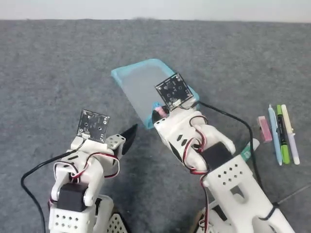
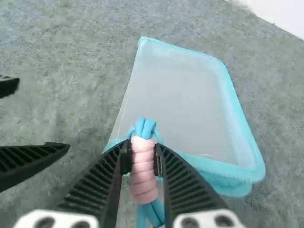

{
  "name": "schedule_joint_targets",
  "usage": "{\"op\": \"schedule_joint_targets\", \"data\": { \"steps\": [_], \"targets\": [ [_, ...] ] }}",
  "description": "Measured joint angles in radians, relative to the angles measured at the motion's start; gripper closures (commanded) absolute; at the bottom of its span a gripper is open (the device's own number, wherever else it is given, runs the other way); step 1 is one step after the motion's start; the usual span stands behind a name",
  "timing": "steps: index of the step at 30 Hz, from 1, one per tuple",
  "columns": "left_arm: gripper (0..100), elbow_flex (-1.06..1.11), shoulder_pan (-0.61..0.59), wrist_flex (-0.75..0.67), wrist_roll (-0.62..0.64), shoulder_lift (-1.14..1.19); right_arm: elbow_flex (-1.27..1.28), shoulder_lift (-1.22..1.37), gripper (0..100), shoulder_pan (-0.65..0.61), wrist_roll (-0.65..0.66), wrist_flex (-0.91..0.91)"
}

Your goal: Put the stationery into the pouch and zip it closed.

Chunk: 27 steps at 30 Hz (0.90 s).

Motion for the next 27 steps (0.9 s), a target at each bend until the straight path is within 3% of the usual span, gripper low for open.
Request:
{"op": "schedule_joint_targets", "data": {
  "steps": [6,11,17,27],
  "targets": [
    [72,0.000,-0.002,0.000,0.000,0.000,-0.123,0.064,99.2,-0.002,0.025,0.164],
    [69,0.000,0.002,0.000,0.000,0.000,-0.163,0.138,99.2,-0.012,0.044,0.181],
    [68,0.048,0.098,-0.025,0.000,-0.002,-0.226,0.158,99.2,-0.064,0.066,0.227],
    [68,0.094,0.071,-0.117,-0.008,-0.002,-0.313,0.158,99.2,-0.068,0.141,0.373]
  ]
}}
